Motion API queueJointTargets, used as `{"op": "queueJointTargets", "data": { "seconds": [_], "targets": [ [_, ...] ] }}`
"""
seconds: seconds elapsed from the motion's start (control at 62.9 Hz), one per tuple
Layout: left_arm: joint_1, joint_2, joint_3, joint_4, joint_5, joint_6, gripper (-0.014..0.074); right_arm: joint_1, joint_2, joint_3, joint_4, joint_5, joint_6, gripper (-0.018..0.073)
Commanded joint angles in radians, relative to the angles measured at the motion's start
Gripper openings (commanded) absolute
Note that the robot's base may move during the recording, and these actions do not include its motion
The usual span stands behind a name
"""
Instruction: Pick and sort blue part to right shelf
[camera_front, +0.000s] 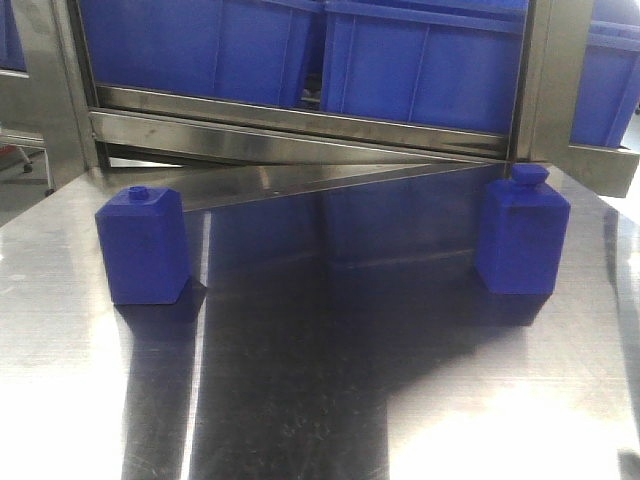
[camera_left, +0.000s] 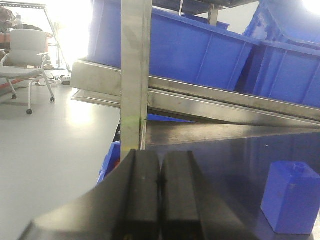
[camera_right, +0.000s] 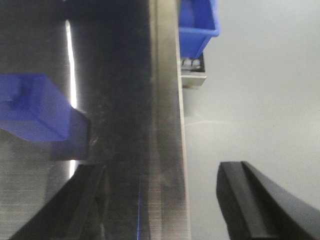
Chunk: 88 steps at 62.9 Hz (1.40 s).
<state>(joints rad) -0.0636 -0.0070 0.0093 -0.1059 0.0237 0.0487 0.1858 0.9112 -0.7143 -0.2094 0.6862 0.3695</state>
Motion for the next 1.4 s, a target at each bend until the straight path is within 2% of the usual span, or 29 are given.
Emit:
{"op": "queueJointTargets", "data": {
  "seconds": [0.0,0.254,0.413,0.683,1.176,1.383],
  "targets": [
    [-0.005,-0.019,0.022,-0.001,-0.09,-0.01,0.0132,0.039,0.078,-0.112,0.001,0.011,0.035,0.0557],
    [-0.005,-0.019,0.022,-0.001,-0.09,-0.01,0.0132,0.143,0.331,-0.355,0.026,0.271,0.066,0.0557],
    [-0.005,-0.019,0.022,-0.001,-0.09,-0.01,0.0132,0.183,0.494,-0.534,0.086,0.368,0.066,0.0557],
    [-0.005,-0.019,0.022,-0.001,-0.09,-0.01,0.0132,0.201,0.635,-0.665,0.127,0.389,0.067,0.0557],
    [-0.005,-0.019,0.022,-0.001,-0.09,-0.01,0.0132,0.217,0.708,-0.669,0.129,0.364,0.08,0.0557],
    [-0.005,-0.019,0.022,-0.001,-0.09,-0.01,0.0132,0.221,0.708,-0.671,0.129,0.365,0.102,0.0606]
  ]
}}
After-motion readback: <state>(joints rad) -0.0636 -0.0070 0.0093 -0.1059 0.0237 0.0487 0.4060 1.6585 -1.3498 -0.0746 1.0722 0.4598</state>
